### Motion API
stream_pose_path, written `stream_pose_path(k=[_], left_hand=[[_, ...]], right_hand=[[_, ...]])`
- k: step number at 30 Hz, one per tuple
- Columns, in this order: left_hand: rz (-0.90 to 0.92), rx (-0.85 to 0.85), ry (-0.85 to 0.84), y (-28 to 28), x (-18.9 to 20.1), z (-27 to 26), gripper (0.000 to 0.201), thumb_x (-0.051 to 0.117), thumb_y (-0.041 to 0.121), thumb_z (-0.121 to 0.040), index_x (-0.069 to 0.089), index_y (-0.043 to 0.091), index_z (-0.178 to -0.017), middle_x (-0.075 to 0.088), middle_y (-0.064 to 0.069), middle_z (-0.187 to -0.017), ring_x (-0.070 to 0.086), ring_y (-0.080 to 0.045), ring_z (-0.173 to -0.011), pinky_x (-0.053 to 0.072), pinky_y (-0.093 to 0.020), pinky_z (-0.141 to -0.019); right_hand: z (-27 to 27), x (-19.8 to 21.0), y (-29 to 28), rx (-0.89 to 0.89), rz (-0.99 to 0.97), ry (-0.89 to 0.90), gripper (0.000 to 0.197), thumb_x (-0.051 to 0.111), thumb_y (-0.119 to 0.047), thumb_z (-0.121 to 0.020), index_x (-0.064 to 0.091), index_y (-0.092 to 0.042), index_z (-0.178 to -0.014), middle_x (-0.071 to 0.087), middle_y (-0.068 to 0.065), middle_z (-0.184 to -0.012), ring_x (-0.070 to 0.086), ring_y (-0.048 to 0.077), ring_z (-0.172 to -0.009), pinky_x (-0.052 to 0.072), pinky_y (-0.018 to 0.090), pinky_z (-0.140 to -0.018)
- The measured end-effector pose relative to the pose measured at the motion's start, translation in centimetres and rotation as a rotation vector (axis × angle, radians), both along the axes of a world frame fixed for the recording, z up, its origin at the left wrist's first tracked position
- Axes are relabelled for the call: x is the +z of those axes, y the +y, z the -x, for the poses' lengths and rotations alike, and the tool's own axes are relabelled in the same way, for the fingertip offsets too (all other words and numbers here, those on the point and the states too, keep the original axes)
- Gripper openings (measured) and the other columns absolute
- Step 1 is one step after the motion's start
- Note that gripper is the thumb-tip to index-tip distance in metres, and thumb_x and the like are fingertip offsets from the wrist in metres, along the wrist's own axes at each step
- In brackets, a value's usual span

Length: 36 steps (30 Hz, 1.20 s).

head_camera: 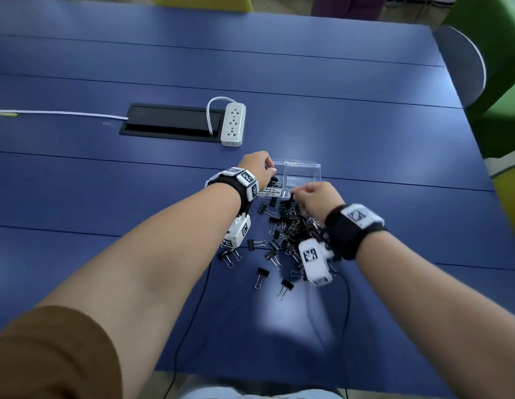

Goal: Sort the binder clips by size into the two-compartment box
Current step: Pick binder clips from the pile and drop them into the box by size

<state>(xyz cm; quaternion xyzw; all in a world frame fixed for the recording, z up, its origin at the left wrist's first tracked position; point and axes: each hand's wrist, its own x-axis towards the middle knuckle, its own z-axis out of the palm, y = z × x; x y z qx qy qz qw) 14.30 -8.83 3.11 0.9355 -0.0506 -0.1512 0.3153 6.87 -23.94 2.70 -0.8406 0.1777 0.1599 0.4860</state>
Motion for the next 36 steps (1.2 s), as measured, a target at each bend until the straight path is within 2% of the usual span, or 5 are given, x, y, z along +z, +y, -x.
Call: stream_pose_path(k=[5,13,18,22,36], left_hand=[[0.038,0.048,-0.006,1.2,-0.4,1.1,0.023,0.049,0.016,-0.092,0.064,0.011,-0.109,0.065,-0.012,-0.114,0.059,-0.027,-0.106,0.047,-0.032,-0.09],[0.058,0.115,0.094,5.1,-2.1,8.1,0.02,0.045,0.014,-0.093,0.062,0.015,-0.103,0.062,-0.006,-0.108,0.057,-0.02,-0.085,0.048,-0.029,-0.075],[-0.107,-0.227,0.131,4.4,-5.0,13.1,0.025,0.048,0.015,-0.092,0.057,0.018,-0.115,0.051,-0.005,-0.119,0.057,-0.024,-0.105,0.049,-0.037,-0.089],[-0.156,-0.402,0.019,2.9,-6.3,14.5,0.037,0.051,0.014,-0.091,0.053,0.021,-0.128,0.047,-0.004,-0.119,0.049,-0.025,-0.111,0.049,-0.043,-0.092],[-0.236,-0.383,0.007,2.8,-6.1,13.2,0.02,0.045,0.011,-0.093,0.057,0.015,-0.109,0.049,-0.007,-0.113,0.058,-0.029,-0.091,0.053,-0.044,-0.077]], right_hand=[[-5.9,1.4,3.1,0.165,0.296,-0.045,0.028,0.046,-0.017,-0.091,0.069,0.0,-0.096,0.071,0.017,-0.092,0.063,0.03,-0.074,0.056,0.039,-0.082],[-5.7,1.0,4.1,0.211,0.314,-0.115,0.032,0.046,-0.009,-0.087,0.062,-0.015,-0.113,0.063,0.009,-0.116,0.062,0.027,-0.089,0.052,0.031,-0.083],[-0.1,-0.5,1.3,0.192,0.351,-0.102,0.018,0.049,-0.014,-0.09,0.067,-0.01,-0.094,0.069,0.008,-0.095,0.062,0.022,-0.083,0.051,0.031,-0.084],[5.3,-3.8,-0.2,0.268,0.462,0.045,0.016,0.052,-0.014,-0.085,0.066,-0.017,-0.093,0.063,0.008,-0.105,0.058,0.027,-0.099,0.051,0.044,-0.093],[7.3,-4.2,0.3,0.33,0.397,-0.079,0.014,0.058,-0.008,-0.079,0.062,-0.017,-0.087,0.049,-0.002,-0.091,0.053,0.022,-0.095,0.05,0.037,-0.085]])
